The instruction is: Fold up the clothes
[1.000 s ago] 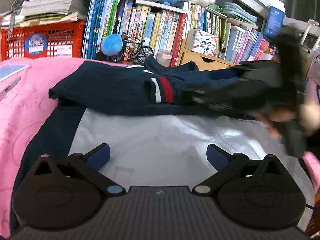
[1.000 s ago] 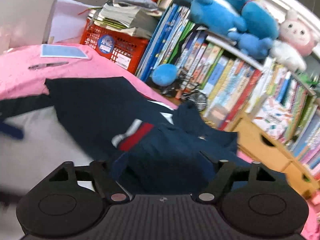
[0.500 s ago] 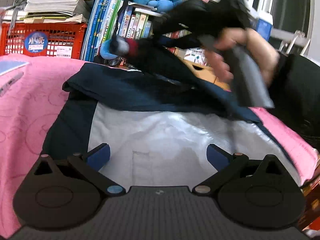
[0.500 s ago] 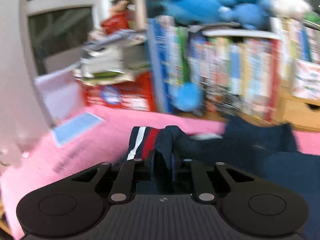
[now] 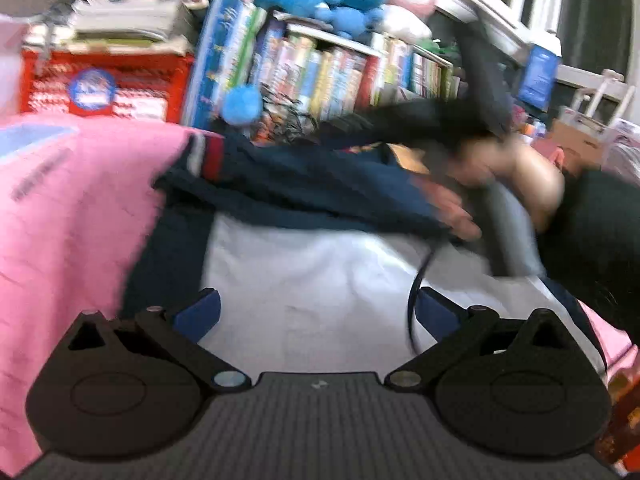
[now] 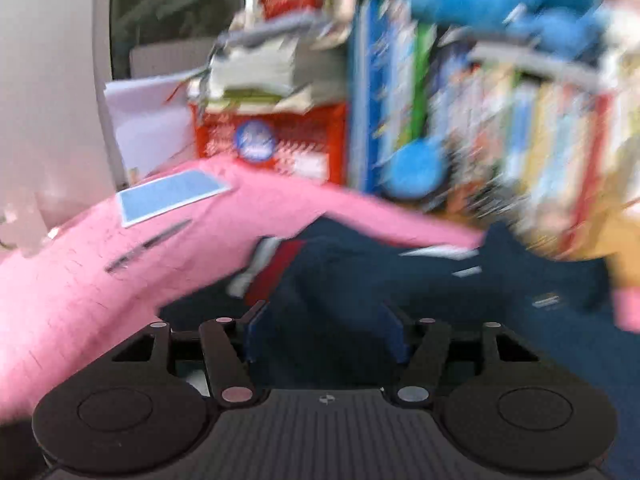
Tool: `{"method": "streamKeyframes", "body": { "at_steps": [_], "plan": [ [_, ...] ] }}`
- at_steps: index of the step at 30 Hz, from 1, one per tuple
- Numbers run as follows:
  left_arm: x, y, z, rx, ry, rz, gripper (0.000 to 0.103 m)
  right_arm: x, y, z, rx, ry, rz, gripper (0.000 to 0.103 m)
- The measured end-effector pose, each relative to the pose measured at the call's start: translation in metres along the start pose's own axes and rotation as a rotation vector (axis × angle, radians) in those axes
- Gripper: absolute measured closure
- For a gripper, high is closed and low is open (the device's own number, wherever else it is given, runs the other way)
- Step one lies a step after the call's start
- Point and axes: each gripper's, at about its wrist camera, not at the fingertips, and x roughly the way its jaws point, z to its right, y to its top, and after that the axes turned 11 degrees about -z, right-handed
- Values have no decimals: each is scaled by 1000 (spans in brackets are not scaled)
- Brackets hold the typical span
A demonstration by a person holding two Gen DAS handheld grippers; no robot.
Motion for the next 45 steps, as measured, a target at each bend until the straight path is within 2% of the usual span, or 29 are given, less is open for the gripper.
{"method": "streamKeyframes", "body": {
  "at_steps": [2,5,8,11,13,18,20,23,28,30,32,34,36,40,44,45],
  "plan": [
    [-20,20,3,38,-20,70,0,-20,-17,30,65,-34,28,45],
    [-36,51,6,105,54,168,0,-49,-48,88,227,-69,71,44],
    [-24,76,5,133,117,193,0,-58,-76,132,348,-99,66,44],
    [28,94,6,163,250,141,0,-45,-101,139,285,-142,-34,44],
    [68,100,8,179,325,78,0,-37,-115,135,234,-184,-74,43],
    [147,101,-11,127,434,-105,0,-33,-120,136,235,-208,-88,36],
    [156,99,-19,97,432,-158,0,-29,-119,135,227,-225,-104,30],
    [155,96,-22,101,435,-176,0,-25,-118,134,220,-238,-122,22],
    [158,99,-25,80,424,-185,0,-34,-109,132,262,-253,-144,19],
    [157,99,-26,71,416,-189,0,-42,-96,128,275,-225,-113,19],
    [159,102,-25,64,412,-192,0,-43,-76,115,236,-156,-62,13],
    [159,102,-25,59,409,-193,0,-32,-56,96,162,-141,-52,12],
    [159,103,-26,53,404,-194,0,-10,-42,74,81,-127,-80,12],
    [159,103,-26,47,401,-196,0,29,-37,41,2,-81,-176,12],
    [159,103,-27,46,399,-197,0,24,-48,60,85,-79,-203,10],
    [159,103,-27,46,399,-197,0,18,-52,71,107,-102,-215,10]
  ]
}}
